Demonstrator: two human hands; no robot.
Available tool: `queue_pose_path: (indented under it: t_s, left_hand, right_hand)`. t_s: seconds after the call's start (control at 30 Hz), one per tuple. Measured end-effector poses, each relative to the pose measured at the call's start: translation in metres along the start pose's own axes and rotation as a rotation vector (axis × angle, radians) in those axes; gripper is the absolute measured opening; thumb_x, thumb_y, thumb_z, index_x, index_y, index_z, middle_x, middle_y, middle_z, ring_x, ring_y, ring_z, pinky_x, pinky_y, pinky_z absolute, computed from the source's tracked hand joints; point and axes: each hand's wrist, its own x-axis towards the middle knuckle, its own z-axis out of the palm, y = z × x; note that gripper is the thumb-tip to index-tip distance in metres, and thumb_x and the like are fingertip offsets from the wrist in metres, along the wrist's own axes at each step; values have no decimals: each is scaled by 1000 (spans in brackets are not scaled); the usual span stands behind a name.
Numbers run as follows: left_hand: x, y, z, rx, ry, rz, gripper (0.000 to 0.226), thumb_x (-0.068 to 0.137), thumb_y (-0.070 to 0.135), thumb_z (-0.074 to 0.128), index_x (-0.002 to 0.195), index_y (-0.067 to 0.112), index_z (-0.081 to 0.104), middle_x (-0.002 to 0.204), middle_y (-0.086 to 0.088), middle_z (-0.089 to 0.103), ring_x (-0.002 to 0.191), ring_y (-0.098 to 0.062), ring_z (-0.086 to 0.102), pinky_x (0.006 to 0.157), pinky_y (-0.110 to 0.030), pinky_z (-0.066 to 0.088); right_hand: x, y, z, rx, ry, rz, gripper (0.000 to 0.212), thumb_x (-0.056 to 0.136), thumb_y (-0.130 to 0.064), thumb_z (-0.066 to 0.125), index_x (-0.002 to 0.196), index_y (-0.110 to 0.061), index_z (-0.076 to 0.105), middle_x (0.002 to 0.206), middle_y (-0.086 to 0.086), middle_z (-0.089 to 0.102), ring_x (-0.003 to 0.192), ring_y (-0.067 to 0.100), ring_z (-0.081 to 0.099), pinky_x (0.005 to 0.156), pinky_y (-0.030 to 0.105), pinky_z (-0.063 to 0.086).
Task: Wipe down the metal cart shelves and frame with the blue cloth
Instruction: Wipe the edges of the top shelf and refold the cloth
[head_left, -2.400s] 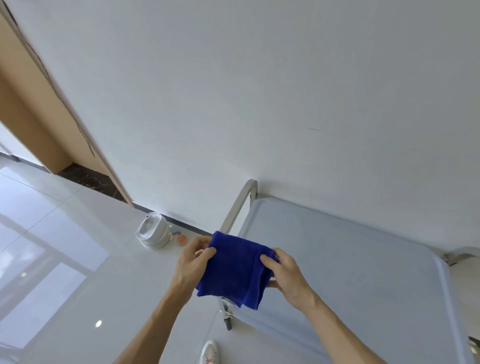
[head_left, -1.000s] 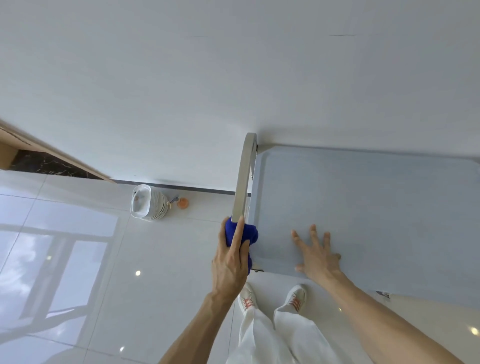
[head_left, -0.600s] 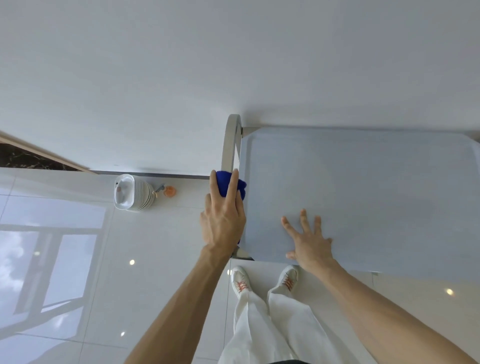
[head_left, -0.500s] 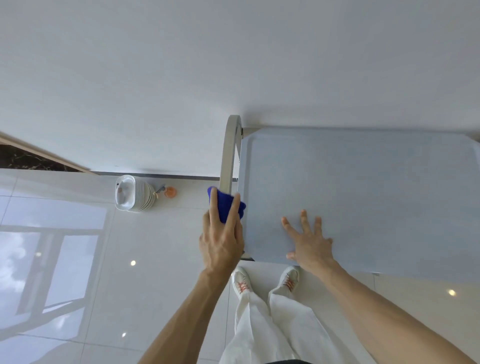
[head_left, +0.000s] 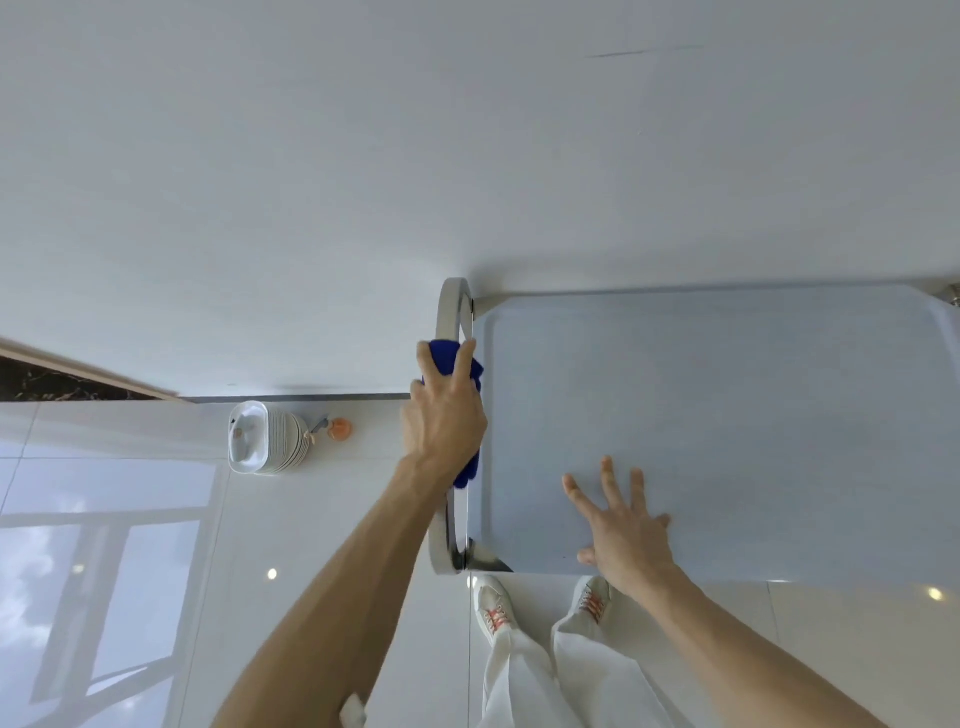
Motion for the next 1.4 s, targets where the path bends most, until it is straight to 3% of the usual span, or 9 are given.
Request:
queue_pose_path:
  t_s: [0.27, 0.4, 0.57, 0.73, 0.97, 1.13, 1.2, 1.27, 1.4]
  left_hand:
    - [90, 14, -5, 70, -38, -5, 50, 96, 19, 44, 144, 26, 32, 146, -18, 28, 92, -38, 55, 63, -40, 38]
    - [81, 10, -8, -86, 59, 46, 61, 98, 30, 50, 154, 22, 25, 159, -15, 19, 124, -42, 44, 90, -52, 45]
    - [31, -8, 9, -59, 147, 170, 62, 93, 11, 54, 151, 3, 35, 160, -20, 26, 142, -44, 31, 112, -54, 34]
    - [79, -3, -1, -36, 13, 181, 63, 91, 11, 53, 151, 8, 35, 160, -11, 27, 141, -37, 28, 102, -43, 46]
    - [121, 5, -10, -51, -147, 78, 53, 94, 18, 48, 146, 15, 40, 156, -2, 31, 134, -32, 35, 87, -46, 52]
    - [72, -3, -5, -23, -3, 154, 63, 91, 9, 49, 152, 9, 33, 160, -11, 25, 138, -35, 31, 95, -41, 49]
    - [41, -7, 1, 87, 21, 201, 64, 91, 8, 40, 154, 3, 27, 162, -16, 21, 143, -38, 25, 114, -39, 30]
    - [11, -12, 4, 187, 25, 259, 63, 91, 9, 32, 153, -1, 26, 162, -17, 21, 149, -38, 14, 121, -45, 13]
    - [-45, -16, 3, 112, 53, 278, 60, 81, 1, 57, 140, -9, 46, 151, -23, 41, 146, -41, 25, 113, -54, 35]
  right_hand:
    - [1, -1, 4, -20, 26, 5, 99, 92, -44, 65, 153, -50, -13, 163, 7, -31, 151, 44, -14, 107, 66, 35]
    - [-2, -1, 2, -19, 16, 6, 99, 93, -43, 65, 153, -50, -13, 163, 6, -31, 151, 43, -14, 108, 66, 34]
    - [-3, -3, 5, -34, 23, 8, 99, 93, -41, 64, 153, -49, -14, 163, 7, -31, 151, 44, -14, 108, 65, 35]
    - [0, -2, 5, -45, 31, 7, 100, 93, -44, 64, 152, -49, -15, 162, 7, -32, 151, 44, -14, 108, 65, 36]
    - [0, -2, 7, -38, 21, 14, 100, 93, -41, 64, 152, -50, -15, 162, 6, -33, 151, 43, -16, 109, 65, 35]
    - [-2, -4, 4, -32, 17, 10, 99, 93, -41, 64, 153, -50, -14, 162, 6, -33, 151, 43, -16, 110, 66, 34]
    - [-2, -4, 4, -25, 14, 8, 98, 93, -42, 64, 153, -51, -13, 162, 5, -33, 151, 43, -16, 110, 66, 34]
    - [-3, -3, 3, -18, 18, 8, 98, 93, -42, 65, 153, -51, -12, 162, 5, -32, 151, 42, -16, 110, 65, 34]
    - [-3, -2, 5, 1, 29, 7, 98, 93, -42, 65, 152, -52, -12, 162, 4, -32, 152, 41, -15, 110, 66, 33]
